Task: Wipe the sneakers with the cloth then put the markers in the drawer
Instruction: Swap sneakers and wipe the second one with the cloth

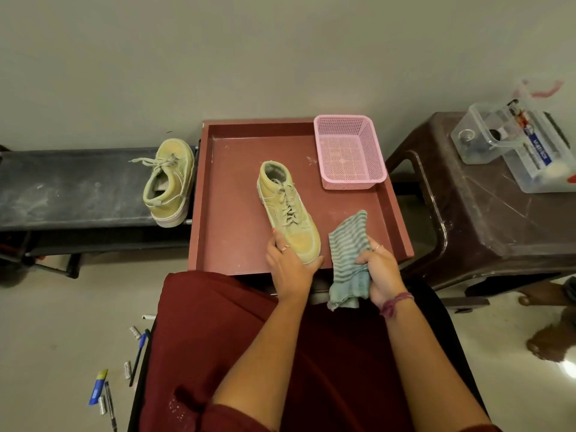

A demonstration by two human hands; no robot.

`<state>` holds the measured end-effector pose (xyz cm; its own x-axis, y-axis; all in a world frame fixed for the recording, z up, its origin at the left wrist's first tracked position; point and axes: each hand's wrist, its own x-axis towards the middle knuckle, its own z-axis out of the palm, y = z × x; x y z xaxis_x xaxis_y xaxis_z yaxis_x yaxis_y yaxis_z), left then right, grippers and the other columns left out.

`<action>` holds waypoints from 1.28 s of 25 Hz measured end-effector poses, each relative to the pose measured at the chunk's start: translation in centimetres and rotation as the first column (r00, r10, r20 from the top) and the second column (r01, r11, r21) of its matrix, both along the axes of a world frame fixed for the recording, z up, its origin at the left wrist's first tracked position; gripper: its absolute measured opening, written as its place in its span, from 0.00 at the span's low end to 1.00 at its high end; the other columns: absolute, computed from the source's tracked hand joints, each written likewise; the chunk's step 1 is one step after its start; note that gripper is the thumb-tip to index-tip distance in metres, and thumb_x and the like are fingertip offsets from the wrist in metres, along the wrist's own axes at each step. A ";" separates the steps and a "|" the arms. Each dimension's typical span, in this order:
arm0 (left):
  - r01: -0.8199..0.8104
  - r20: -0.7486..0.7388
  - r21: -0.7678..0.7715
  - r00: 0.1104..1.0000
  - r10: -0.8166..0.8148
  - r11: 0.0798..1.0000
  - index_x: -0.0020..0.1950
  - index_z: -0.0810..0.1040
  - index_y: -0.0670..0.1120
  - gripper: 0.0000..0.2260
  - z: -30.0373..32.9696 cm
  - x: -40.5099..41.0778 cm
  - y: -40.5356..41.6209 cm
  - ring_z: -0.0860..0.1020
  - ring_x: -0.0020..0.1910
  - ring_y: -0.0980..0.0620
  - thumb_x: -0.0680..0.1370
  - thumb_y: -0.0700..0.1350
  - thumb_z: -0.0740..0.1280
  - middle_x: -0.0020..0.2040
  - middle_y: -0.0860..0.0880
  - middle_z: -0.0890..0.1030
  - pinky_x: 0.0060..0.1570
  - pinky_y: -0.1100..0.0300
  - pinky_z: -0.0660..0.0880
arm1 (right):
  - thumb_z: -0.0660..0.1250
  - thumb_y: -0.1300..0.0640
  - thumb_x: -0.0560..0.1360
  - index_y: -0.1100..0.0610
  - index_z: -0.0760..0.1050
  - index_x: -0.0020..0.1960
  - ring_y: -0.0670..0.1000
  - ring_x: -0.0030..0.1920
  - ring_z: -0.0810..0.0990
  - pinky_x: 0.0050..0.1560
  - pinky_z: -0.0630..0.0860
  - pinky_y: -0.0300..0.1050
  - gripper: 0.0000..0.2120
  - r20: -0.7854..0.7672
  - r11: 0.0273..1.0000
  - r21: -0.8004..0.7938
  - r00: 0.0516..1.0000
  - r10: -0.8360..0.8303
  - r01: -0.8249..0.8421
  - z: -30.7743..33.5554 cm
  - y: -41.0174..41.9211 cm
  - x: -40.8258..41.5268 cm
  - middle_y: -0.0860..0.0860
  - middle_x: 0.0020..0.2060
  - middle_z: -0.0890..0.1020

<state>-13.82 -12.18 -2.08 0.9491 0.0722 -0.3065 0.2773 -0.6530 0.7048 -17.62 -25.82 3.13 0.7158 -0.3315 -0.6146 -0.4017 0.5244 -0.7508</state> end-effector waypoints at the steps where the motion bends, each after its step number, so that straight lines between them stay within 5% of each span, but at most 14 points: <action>1: -0.025 0.011 -0.024 1.000 0.026 0.999 0.77 0.52 0.42 0.53 -0.1 0.1 0.2 0.63 0.68 0.43 0.63 0.56 0.79 0.69 0.43 0.64 0.67 0.51 0.64 | 0.50 0.76 0.71 0.58 0.71 0.66 0.54 0.48 0.81 0.45 0.80 0.48 0.29 0.001 1.000 -0.031 1.000 0.004 -0.004 0.0 0.1 0.1 0.57 0.52 0.82; 8: -0.158 -0.028 -0.410 0.987 0.160 0.899 0.63 0.72 0.52 0.37 1.6 0.8 5.3 0.79 0.55 0.56 0.57 0.56 0.81 0.57 0.54 0.79 0.56 0.56 0.77 | 0.52 0.72 0.77 0.51 0.65 0.72 0.47 0.66 0.73 0.70 0.67 0.50 0.28 0.113 0.916 -0.331 0.954 0.276 -0.226 -0.3 3.5 0.2 0.49 0.67 0.73; 10: -0.194 -0.106 -0.479 0.981 0.163 0.856 0.65 0.73 0.50 0.39 2.3 1.1 6.3 0.81 0.53 0.53 0.57 0.57 0.81 0.55 0.53 0.81 0.55 0.50 0.79 | 0.52 0.73 0.76 0.54 0.62 0.74 0.45 0.72 0.65 0.74 0.59 0.47 0.29 0.132 0.769 -0.561 0.884 0.449 -0.307 0.1 5.2 0.3 0.48 0.72 0.66; 13: -0.107 -0.130 -0.569 0.991 0.040 0.816 0.64 0.75 0.48 0.34 3.6 0.8 8.0 0.82 0.52 0.51 0.61 0.54 0.80 0.54 0.50 0.84 0.55 0.47 0.79 | 0.50 0.74 0.72 0.57 0.55 0.76 0.43 0.76 0.51 0.75 0.47 0.38 0.33 0.054 0.395 -0.862 0.717 0.695 -0.318 0.2 7.6 -0.4 0.47 0.76 0.56; 16: -0.026 -0.130 -0.620 0.989 -0.070 0.784 0.61 0.77 0.46 0.24 4.7 0.5 9.6 0.82 0.53 0.50 0.66 0.44 0.79 0.52 0.48 0.84 0.55 0.53 0.78 | 0.50 0.74 0.70 0.56 0.50 0.77 0.43 0.76 0.44 0.75 0.44 0.36 0.37 -0.104 0.060 -0.971 0.636 0.765 -0.232 -0.1 8.2 -1.2 0.48 0.77 0.50; 18: -0.018 -0.137 -0.638 0.987 -0.090 0.770 0.59 0.77 0.46 0.21 5.1 0.6 10.2 0.83 0.49 0.52 0.69 0.37 0.77 0.49 0.49 0.85 0.49 0.59 0.79 | 0.52 0.76 0.70 0.55 0.48 0.78 0.42 0.76 0.42 0.74 0.43 0.36 0.39 -0.167 -0.014 -0.970 0.627 0.761 -0.241 -0.1 8.1 -1.1 0.47 0.77 0.48; 23: -0.009 -0.128 -0.618 0.988 -0.089 0.786 0.63 0.74 0.46 0.25 4.8 1.0 10.3 0.82 0.50 0.56 0.69 0.34 0.76 0.53 0.49 0.84 0.49 0.64 0.78 | 0.53 0.76 0.73 0.54 0.44 0.77 0.45 0.76 0.40 0.76 0.44 0.43 0.39 -0.166 0.193 -0.884 0.671 0.722 -0.427 -0.2 8.4 2.3 0.47 0.77 0.43; 26: 0.007 -0.083 -0.553 0.995 -0.064 0.833 0.58 0.74 0.56 0.26 4.8 0.8 9.6 0.81 0.52 0.58 0.65 0.42 0.80 0.54 0.53 0.82 0.52 0.63 0.78 | 0.54 0.76 0.72 0.52 0.45 0.78 0.49 0.76 0.40 0.76 0.44 0.46 0.40 -0.199 0.311 -0.800 0.717 0.668 -0.513 -0.3 8.8 3.5 0.48 0.77 0.41; 29: 0.044 -0.015 -0.347 0.999 -0.053 0.937 0.58 0.74 0.57 0.37 4.5 1.2 9.0 0.79 0.55 0.55 0.52 0.62 0.81 0.53 0.57 0.81 0.57 0.53 0.76 | 0.54 0.74 0.74 0.50 0.46 0.77 0.49 0.77 0.42 0.72 0.45 0.37 0.39 -0.201 0.382 -0.736 0.718 0.666 -0.560 -1.1 9.0 2.3 0.48 0.77 0.42; 32: 0.048 -0.029 -0.263 0.998 -0.057 0.964 0.58 0.73 0.51 0.37 4.5 1.7 9.3 0.77 0.53 0.58 0.54 0.58 0.82 0.51 0.58 0.79 0.54 0.59 0.76 | 0.53 0.75 0.74 0.51 0.50 0.77 0.46 0.76 0.47 0.65 0.45 0.21 0.37 -0.118 0.448 -0.740 0.753 0.647 -0.501 -1.8 8.9 1.4 0.45 0.76 0.47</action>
<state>-12.13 -2.90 2.39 0.9374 -0.0650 -0.3420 0.2757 -0.4611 0.8434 -16.20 -16.89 1.35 0.9671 -0.0645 -0.2459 -0.2455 -0.4878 -0.8377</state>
